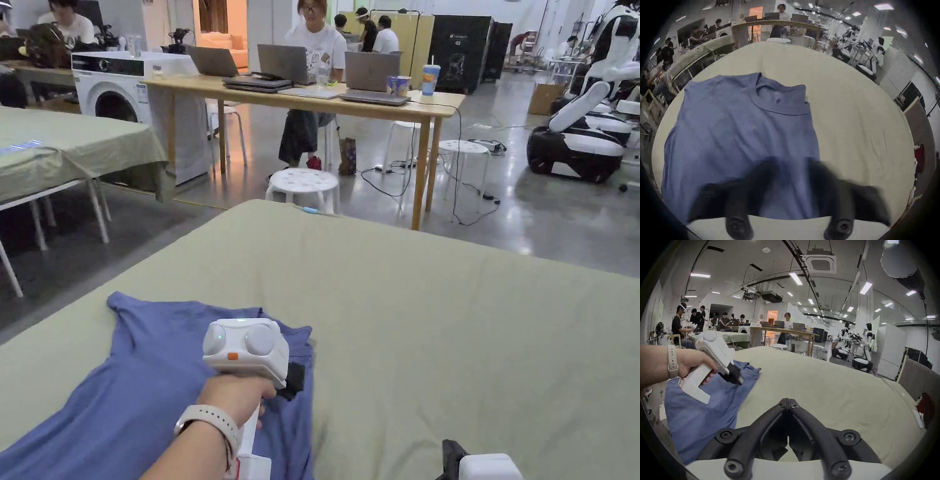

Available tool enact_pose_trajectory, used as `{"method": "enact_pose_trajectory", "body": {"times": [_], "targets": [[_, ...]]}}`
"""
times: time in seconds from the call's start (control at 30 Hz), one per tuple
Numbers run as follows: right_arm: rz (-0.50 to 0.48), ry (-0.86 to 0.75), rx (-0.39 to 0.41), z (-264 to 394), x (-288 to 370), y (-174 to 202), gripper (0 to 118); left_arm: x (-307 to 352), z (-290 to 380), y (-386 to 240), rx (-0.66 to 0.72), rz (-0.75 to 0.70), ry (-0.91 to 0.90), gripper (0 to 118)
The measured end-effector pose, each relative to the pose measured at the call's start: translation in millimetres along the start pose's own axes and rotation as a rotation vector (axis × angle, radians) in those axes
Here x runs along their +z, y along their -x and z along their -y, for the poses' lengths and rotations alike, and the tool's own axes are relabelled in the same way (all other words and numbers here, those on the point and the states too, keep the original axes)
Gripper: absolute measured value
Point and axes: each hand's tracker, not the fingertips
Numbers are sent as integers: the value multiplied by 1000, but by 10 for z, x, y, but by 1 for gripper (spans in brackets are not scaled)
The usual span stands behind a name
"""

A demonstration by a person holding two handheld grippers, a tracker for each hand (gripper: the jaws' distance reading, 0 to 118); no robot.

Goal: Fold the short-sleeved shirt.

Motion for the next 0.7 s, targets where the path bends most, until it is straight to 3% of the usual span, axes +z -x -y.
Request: {"method": "enact_pose_trajectory", "body": {"times": [0.03, 0.1, 0.3, 0.33, 0.4, 0.43, 0.53, 0.7], "targets": [[-1, 7, 1, -6, -4, 8, 0, -74, 11, -30, 0, 3, 20, 118], [0, 18, 9, 14, -17, 0, 0, -115, 88, -46, -5, 32, 42, 118], [11, 18, 15, 13, 0, -96, 0, -280, 199, -40, -14, -73, 49, 80], [14, 19, 14, 14, 11, -124, 0, -225, 177, -51, -13, -78, 45, 61], [22, 21, 12, 16, 46, -183, 0, -120, 154, 16, 0, -87, 4, 2], [30, 22, 5, 4, 70, -210, 0, -81, 153, 73, 41, -47, 2, 2], [55, 9, -6, -6, 242, -351, 0, 59, 172, 19, -4, -50, -9, 2], [143, -6, -54, -8, 611, -744, 0, 587, 37, -633, -101, 81, -134, 2]]}}
